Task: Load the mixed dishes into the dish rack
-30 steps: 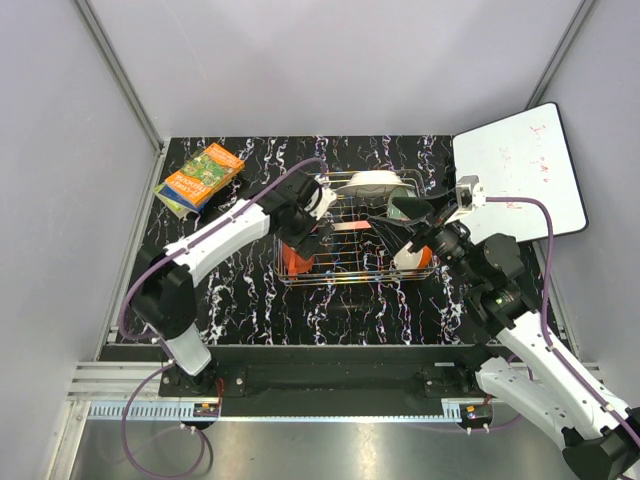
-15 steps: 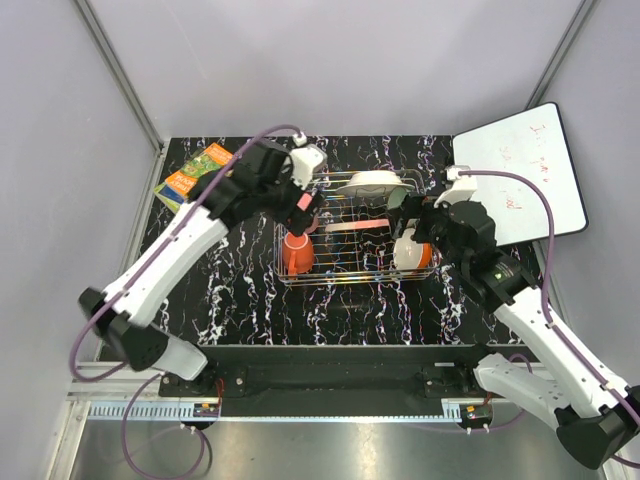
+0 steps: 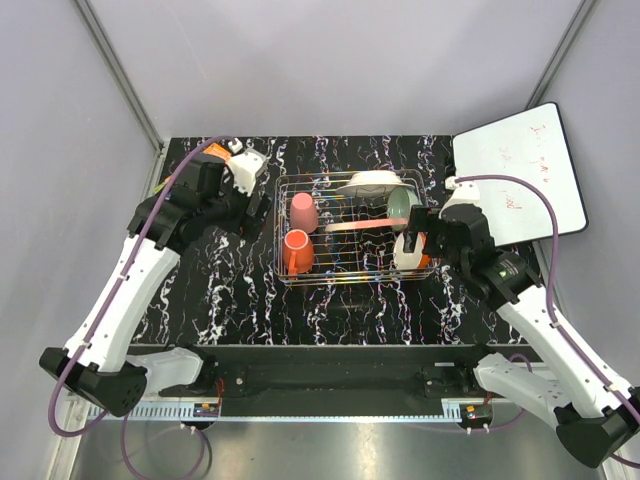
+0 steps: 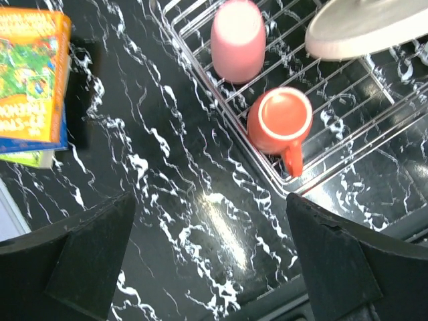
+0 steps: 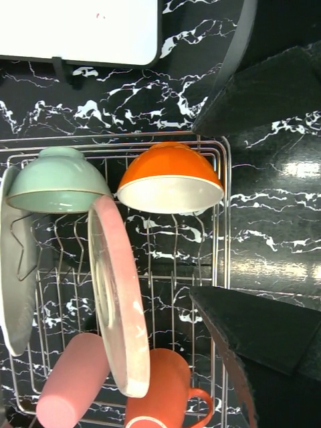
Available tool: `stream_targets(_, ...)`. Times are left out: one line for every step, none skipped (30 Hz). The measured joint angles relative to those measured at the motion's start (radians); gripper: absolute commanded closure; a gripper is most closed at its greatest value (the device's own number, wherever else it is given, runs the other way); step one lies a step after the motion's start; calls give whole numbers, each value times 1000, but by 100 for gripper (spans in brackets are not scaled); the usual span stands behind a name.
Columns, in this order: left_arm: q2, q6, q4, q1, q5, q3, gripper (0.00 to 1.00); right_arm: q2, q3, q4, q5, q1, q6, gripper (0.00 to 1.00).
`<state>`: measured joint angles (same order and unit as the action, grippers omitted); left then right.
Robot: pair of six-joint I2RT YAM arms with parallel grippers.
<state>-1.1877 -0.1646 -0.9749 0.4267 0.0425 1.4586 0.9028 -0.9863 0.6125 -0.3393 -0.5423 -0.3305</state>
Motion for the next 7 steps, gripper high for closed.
stream_targets(-1,0,-2,-5,3,-8,1,0,-2,10,2,0,0,0)
stream_targets(-1,2,-2,-8,5,-13,1,0,-3,15,5,0,0,0)
stream_targets(-1,5,-3,-10,7,-13,1,-2,-3,16,8,0,0,0)
stream_targets(-1,5,1,-11,10,-13,1,-2,-3,19,11,0,0,0)
stream_targets(-1,7,5,-13,12,-13,1,-2,-5,23,14,0,1,0)
stream_targets(-1,8,7,-16,15,-13,1,-2,-8,24,19,0,1,0)
stream_targets(-1,9,8,-18,18,-13,1,-2,-11,23,21,0,2,0)
